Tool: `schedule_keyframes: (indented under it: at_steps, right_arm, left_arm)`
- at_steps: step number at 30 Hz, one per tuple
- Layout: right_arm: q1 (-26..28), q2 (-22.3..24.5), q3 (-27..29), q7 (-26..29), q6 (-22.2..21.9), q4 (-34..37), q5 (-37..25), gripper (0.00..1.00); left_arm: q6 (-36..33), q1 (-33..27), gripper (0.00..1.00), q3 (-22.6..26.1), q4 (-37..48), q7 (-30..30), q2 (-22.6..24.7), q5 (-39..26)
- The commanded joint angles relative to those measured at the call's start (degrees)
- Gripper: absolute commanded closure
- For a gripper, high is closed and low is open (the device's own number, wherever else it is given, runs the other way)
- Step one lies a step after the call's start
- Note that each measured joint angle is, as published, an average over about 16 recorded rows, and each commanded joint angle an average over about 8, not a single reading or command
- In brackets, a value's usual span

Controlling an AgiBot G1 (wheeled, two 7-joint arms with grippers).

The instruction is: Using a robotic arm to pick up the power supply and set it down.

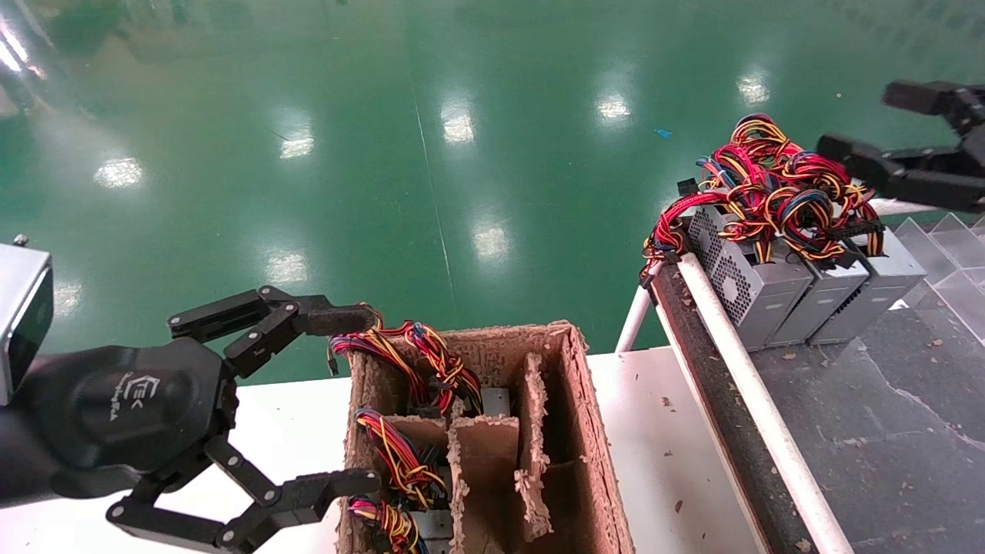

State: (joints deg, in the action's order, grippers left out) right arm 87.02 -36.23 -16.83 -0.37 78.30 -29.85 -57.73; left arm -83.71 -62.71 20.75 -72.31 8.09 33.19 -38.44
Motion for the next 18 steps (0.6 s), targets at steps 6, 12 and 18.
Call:
schedule_keyframes:
  at_steps: [6,12,18]
  right_arm:
    - [-5.12,0.24,0.16,2.24,1.49,-8.8,3.19,0.0]
    - [-9.51,0.45,0.3,4.15,2.76,-16.34,5.93,0.0]
    - [-13.89,0.66,0.44,6.07,4.04,-23.87,8.66,0.0]
  left_arm:
    - [0.0,0.0,0.0,0.0,0.0,0.0,0.0,0.0]
    - [0.0,0.0,0.0,0.01,0.0,0.0,0.0,0.0]
    - [0.0,0.0,0.0,0.01,0.0,0.0,0.0,0.01]
